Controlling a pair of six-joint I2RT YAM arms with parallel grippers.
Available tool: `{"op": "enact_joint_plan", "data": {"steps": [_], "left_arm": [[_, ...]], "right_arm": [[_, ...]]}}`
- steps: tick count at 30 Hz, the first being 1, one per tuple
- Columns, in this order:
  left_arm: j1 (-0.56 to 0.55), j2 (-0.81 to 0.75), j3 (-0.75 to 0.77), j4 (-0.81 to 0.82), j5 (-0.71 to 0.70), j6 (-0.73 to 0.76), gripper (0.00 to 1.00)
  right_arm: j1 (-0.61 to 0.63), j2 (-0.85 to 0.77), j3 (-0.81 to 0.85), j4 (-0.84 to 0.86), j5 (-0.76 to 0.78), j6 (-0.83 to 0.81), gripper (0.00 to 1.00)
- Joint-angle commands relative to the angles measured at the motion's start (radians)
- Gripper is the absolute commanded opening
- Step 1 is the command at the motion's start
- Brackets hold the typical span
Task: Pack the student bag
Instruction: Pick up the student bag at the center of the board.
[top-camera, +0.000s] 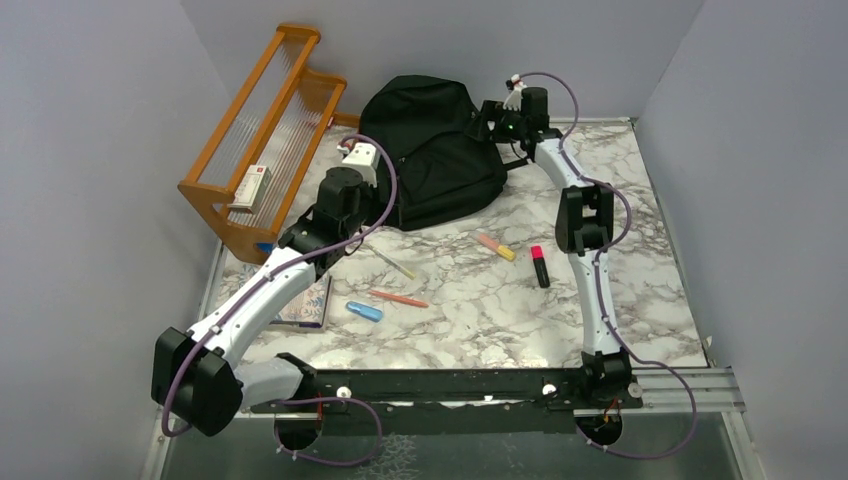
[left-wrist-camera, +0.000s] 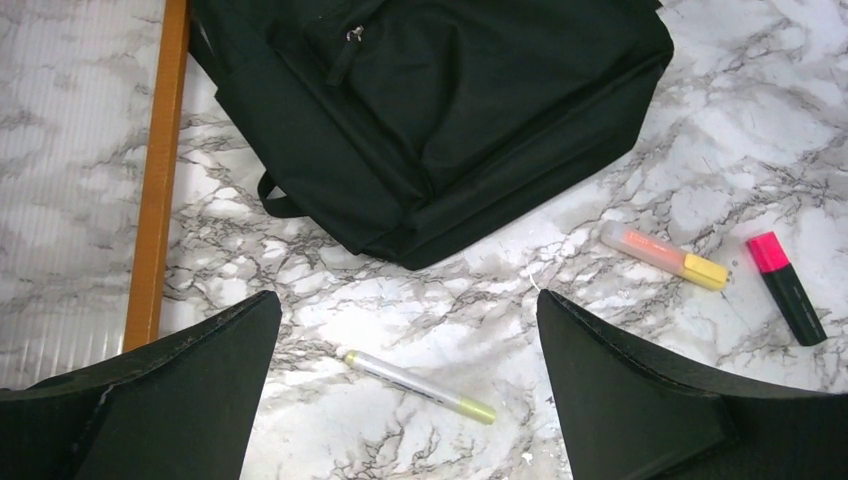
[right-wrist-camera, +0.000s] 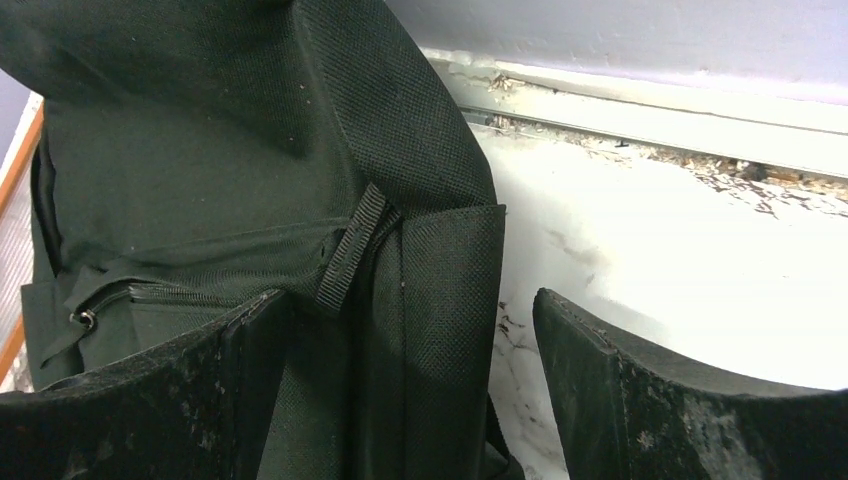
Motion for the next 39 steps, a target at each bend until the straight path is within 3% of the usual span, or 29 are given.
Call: {"op": "enact_joint_plan", "data": {"steps": [1,5,11,16,26,39], "left_arm": [[-0.004,0.015,0.034,-0.028,0.054,-0.005,0.99],[-0.004,0.031,0.034,-0.026,0.067,-0.031,0.99],[-0.004,0.06,0.046,-0.019,0.094,-0.042,0.99],[-0.003,0.066,0.066,-0.023,0.079,-0.026,0.99],[0.011,0.098,0.173,-0.042,0.014,0.017,0.99],[0.029,0.19,0.432,-0.103,0.043,0.164,0.99]], "right_arm": [[-0.007,0.069,0.059,0.024,-0.064,-0.007,0.93],[-0.007,0.086,0.034,0.035,-0.135,-0.012,0.84],[-0.007,0.098,0.013,0.024,-0.179,-0.022,0.61],[-0.006,0.041,-0.036,0.059,-0.175,-0.037,0.36],[-0.006,-0.147,-0.065,0.085,-0.142,-0.073,0.01],[-0.006,-0.471,-0.241,0.113,-0.087,-0.136,0.01]]}}
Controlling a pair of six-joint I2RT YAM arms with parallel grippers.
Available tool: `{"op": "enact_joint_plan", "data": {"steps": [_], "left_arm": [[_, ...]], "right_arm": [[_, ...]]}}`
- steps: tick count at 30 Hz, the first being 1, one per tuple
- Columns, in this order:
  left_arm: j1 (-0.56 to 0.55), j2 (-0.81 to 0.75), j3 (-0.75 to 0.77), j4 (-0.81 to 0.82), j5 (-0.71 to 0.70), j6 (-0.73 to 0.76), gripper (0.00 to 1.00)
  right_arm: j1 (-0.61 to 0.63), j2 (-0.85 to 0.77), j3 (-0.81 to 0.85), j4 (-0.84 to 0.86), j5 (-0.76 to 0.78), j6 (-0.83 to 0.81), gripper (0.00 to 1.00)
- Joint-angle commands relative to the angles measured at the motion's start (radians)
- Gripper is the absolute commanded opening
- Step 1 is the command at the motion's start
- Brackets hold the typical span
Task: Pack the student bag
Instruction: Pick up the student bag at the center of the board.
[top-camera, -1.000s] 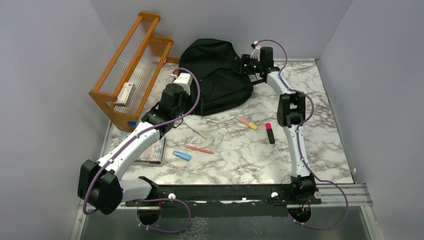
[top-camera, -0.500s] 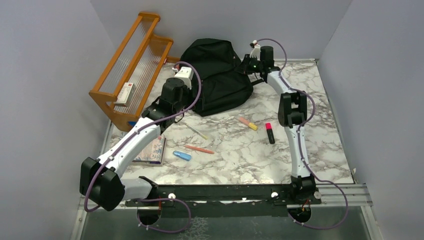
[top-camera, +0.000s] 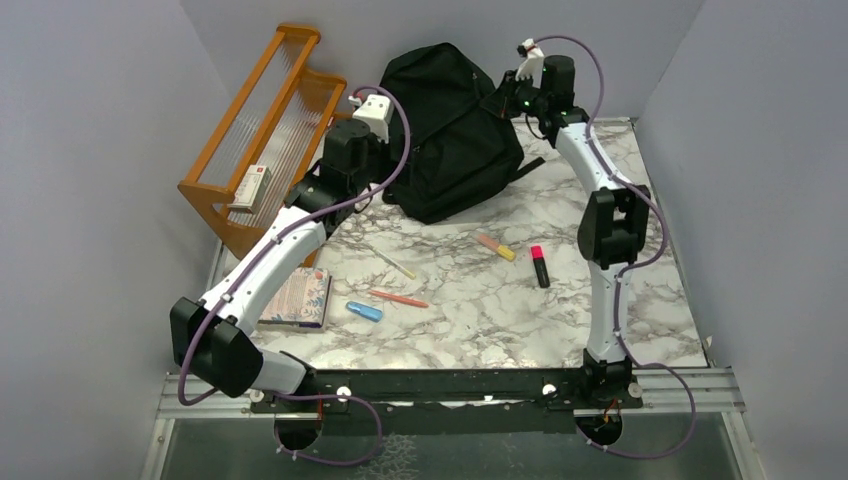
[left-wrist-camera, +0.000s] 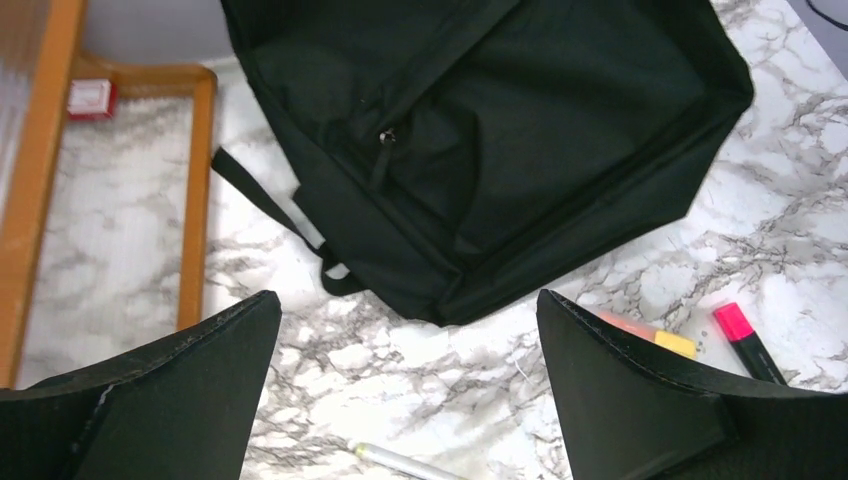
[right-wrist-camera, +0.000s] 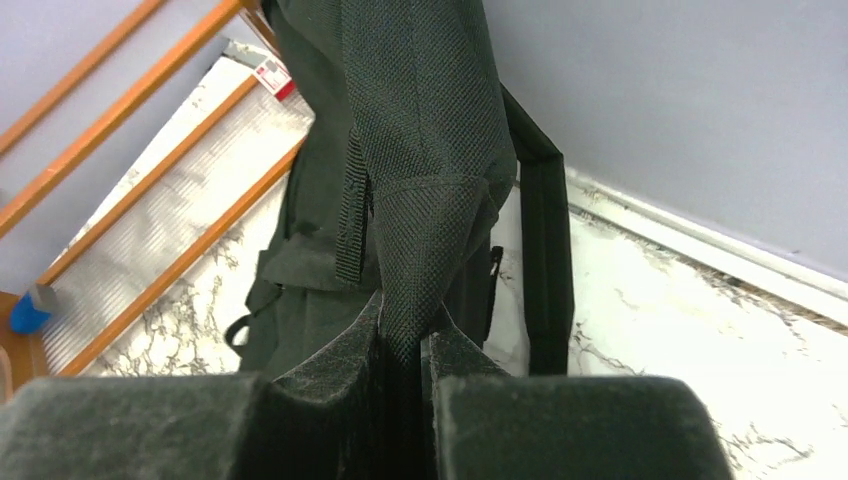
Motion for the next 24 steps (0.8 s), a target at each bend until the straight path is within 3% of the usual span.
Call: {"op": "enact_joint_plan", "data": {"steps": [1,8,14,24], "left_arm": [[0.011,-0.009,0.093,-0.016,0.002,0.1,0.99],[0.024,-0.021,0.135,-0.037,0.023,0.126,0.99],[0.029,-0.045,0.114,-0.028,0.07,0.122,0.99],[0.031,-0.042,0.051,0.12,0.261,0.011,0.97]], "right_arm": [[-0.006,-0.176,-0.053,0.07,0.048,-0.055,0.01],[-0.006,-0.333,-0.119,0.037,0.012,-0.112,0.01],[-0.007,-0.454,-0.258,0.11,-0.108,-0.17,0.01],[-0.005,-0.562,-0.398,0.154,-0.182,-0.126,0.01]]}}
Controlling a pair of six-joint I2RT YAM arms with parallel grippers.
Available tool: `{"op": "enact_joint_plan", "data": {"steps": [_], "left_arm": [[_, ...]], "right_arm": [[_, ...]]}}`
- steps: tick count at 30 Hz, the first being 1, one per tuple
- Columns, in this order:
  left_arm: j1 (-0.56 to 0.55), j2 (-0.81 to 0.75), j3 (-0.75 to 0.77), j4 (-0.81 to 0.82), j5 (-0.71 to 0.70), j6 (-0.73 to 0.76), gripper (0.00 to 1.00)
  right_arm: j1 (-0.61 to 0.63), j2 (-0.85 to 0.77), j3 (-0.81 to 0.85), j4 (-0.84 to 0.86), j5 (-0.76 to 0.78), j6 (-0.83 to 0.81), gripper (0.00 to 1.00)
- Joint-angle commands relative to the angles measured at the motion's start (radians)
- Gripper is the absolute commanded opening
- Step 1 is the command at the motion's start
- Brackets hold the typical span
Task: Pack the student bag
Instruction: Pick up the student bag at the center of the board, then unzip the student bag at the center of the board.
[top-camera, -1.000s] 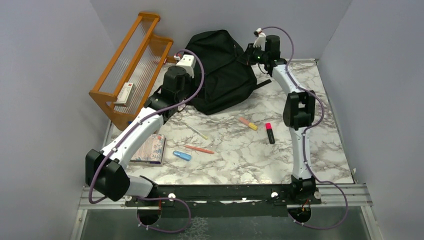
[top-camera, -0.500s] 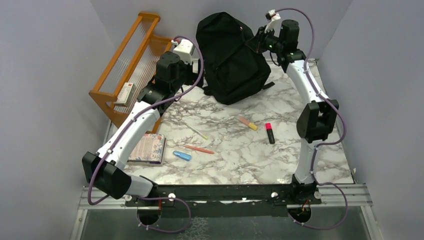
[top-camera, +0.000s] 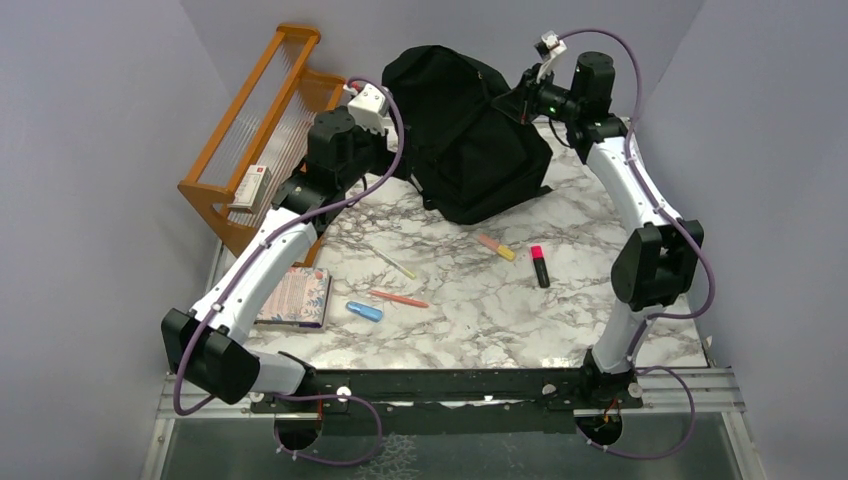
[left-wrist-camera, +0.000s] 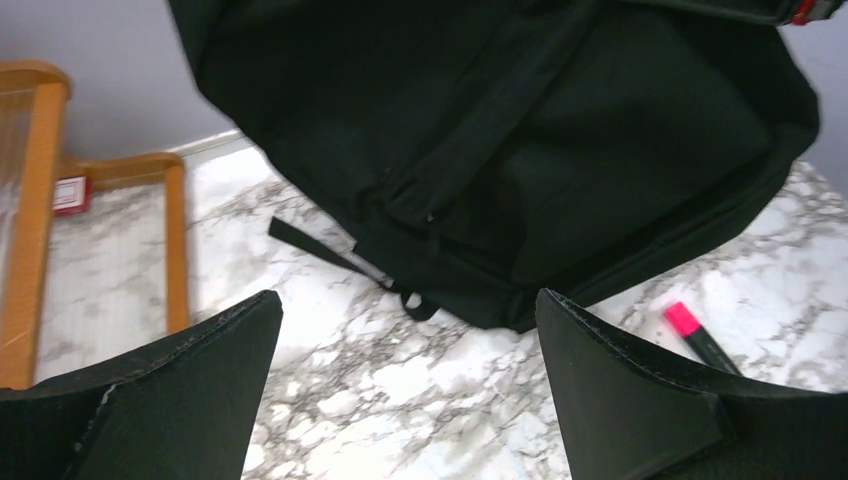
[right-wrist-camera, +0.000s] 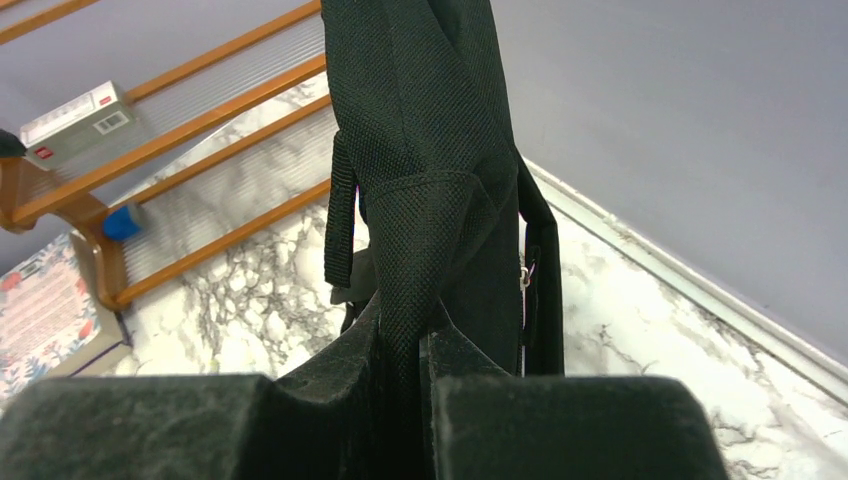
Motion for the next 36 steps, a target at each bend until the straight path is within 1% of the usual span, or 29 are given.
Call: {"op": "enact_joint_plan", "data": {"steps": [1,7,13,16,21,24,31,36], "left_arm": [[0.003,0.007,-0.006,0.105,0.13,-0.091,0.97],[0.003,0.066,0.048,0.166,0.155,-0.235,0.97],[0.003,0.121,0.065,0.255,0.309,-0.4,0.95],[0.003,0.145,0.062,0.308,0.371,-0.453,0.93],[0.0,0.163,0.054,0.364,0.448,-0.509,0.89],[-0.006,0.16,0.037,0.409,0.471,-0.531,0.89],[-0.013,0.172,0.028,0.448,0.468,-0.558,0.87],[-0.021,0.2,0.047,0.453,0.469,-0.568,0.83]], "right_arm": [[-0.001,-0.096,-0.031,0.119,-0.052,0.049,0.01],[0.006,-0.188,-0.215,0.288,-0.047,0.122,0.01],[0.028,-0.278,-0.33,0.385,-0.024,0.157,0.01],[0.067,-0.329,-0.387,0.395,0.041,0.12,0.01],[0.137,-0.407,-0.49,0.419,0.238,0.09,0.01],[0.159,-0.431,-0.521,0.428,0.312,0.098,0.01],[0.188,-0.463,-0.569,0.458,0.313,0.102,0.01],[0.199,-0.476,-0.584,0.465,0.312,0.102,0.01]]}}
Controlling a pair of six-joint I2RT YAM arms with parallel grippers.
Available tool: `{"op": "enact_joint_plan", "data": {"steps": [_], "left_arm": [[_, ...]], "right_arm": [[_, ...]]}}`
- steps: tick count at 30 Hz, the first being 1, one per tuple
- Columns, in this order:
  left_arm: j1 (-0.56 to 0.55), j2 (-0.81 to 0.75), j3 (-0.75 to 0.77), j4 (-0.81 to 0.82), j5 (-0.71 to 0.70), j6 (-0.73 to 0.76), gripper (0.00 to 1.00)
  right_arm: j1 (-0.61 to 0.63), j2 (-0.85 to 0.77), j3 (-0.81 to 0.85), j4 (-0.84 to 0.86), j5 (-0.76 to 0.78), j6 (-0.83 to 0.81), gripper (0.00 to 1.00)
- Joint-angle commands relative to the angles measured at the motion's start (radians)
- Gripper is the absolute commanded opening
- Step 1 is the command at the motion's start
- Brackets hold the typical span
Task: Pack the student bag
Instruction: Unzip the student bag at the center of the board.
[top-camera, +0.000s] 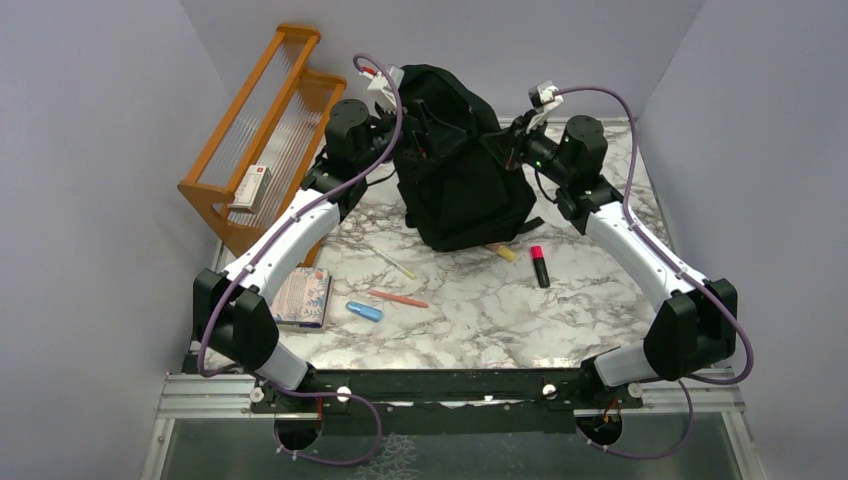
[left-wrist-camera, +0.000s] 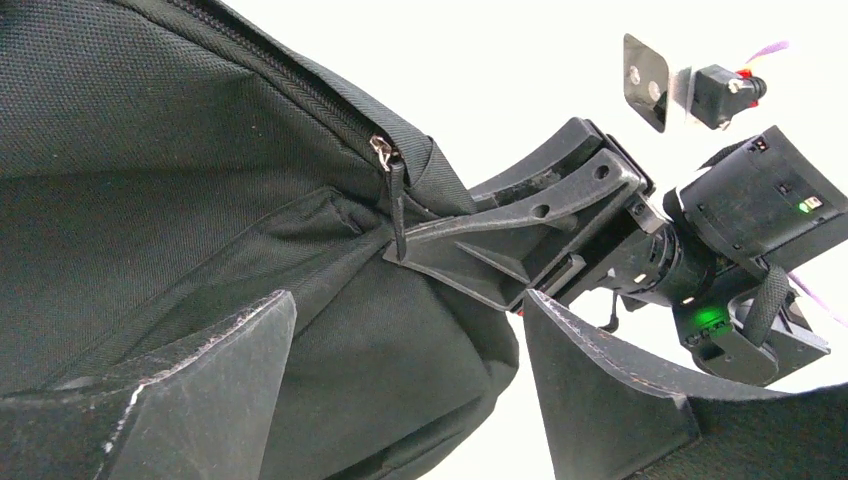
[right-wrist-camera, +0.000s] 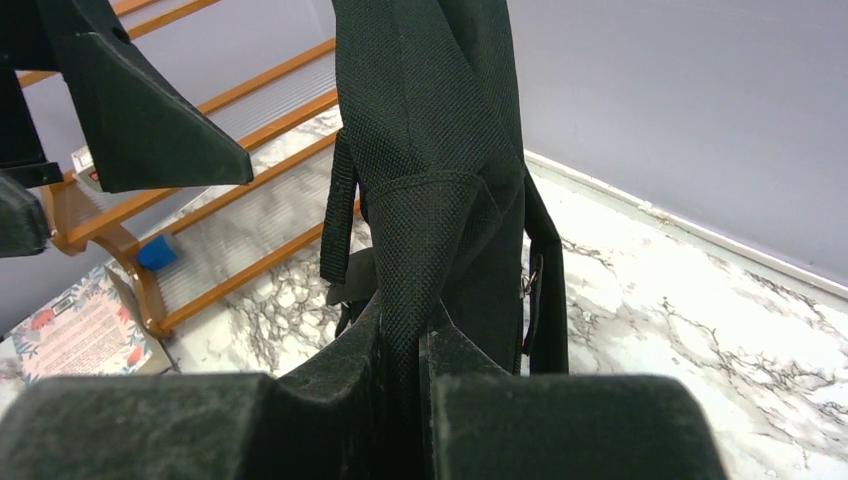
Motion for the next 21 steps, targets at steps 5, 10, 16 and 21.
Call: {"op": "enact_joint_plan", "data": {"steps": [5,10,16,21], "left_arm": [[-0.03,0.063,0.038,0.056,0.031,-0.035,0.81],[-0.042,0.098,0.066,0.056,0.033,-0.035,0.78],[-0.044,0.115,0.086,0.069,0.024,-0.038,0.75],[-0.044,0.137,0.106,0.08,0.014,-0.039,0.68]], "right_arm": [[0.022,-0.062,0.009,0.135,0.016,0.003,0.01],[0.028,-0.059,0.01,0.136,0.011,0.003,0.01],[0.03,-0.057,0.008,0.134,0.0,0.003,0.01],[0.031,-0.056,0.007,0.135,-0.013,0.008,0.01]]}}
